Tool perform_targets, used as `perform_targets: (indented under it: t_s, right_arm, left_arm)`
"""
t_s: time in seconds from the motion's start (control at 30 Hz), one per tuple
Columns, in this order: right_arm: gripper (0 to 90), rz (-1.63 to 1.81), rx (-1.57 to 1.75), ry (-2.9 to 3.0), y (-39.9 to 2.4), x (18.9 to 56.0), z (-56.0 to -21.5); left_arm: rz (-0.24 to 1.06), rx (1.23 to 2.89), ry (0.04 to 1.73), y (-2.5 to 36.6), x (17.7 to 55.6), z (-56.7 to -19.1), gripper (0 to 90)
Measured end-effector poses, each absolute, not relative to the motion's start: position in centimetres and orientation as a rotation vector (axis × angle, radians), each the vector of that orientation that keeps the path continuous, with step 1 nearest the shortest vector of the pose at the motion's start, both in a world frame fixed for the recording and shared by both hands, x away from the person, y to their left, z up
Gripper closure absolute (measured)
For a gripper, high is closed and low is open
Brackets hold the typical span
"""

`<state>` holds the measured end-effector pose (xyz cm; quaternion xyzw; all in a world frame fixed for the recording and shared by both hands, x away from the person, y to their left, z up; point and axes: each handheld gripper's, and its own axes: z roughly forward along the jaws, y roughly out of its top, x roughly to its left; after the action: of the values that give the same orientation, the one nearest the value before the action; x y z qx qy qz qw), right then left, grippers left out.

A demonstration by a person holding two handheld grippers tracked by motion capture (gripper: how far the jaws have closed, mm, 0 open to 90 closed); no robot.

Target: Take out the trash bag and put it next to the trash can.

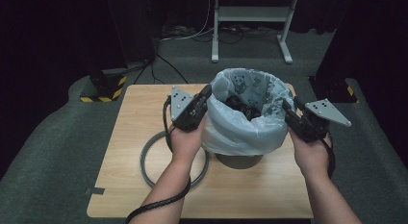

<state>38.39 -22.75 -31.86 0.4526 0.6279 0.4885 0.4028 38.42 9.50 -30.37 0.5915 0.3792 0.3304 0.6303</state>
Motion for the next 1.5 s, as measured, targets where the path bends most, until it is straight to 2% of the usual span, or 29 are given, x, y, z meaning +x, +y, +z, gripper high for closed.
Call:
perform_targets:
  t_s: [0.17,0.2,0.23,0.7,1.5]
  right_arm:
    - [81.4,1.21,1.158,1.545,-23.0,38.4,-31.6]
    - [87.5,1.211,1.154,1.538,-23.1,38.4,-31.5]
    - [88.5,1.2,1.149,1.533,-23.1,38.4,-31.5]
    - [89.9,1.246,1.104,1.447,-22.9,38.3,-31.1]
    - [90.0,1.31,1.003,1.339,-21.8,37.5,-27.4]
  left_arm:
    - [0.747,1.351,0.879,9.7,38.5,-30.7,90.0]
    - [0.746,1.349,0.882,9.7,38.6,-30.9,90.0]
    - [0.74,1.346,0.885,9.7,38.6,-31.0,90.0]
    - [0.738,1.322,0.877,9.5,39.0,-30.8,90.0]
    - [0.763,1.268,0.805,9.2,39.3,-27.0,90.0]
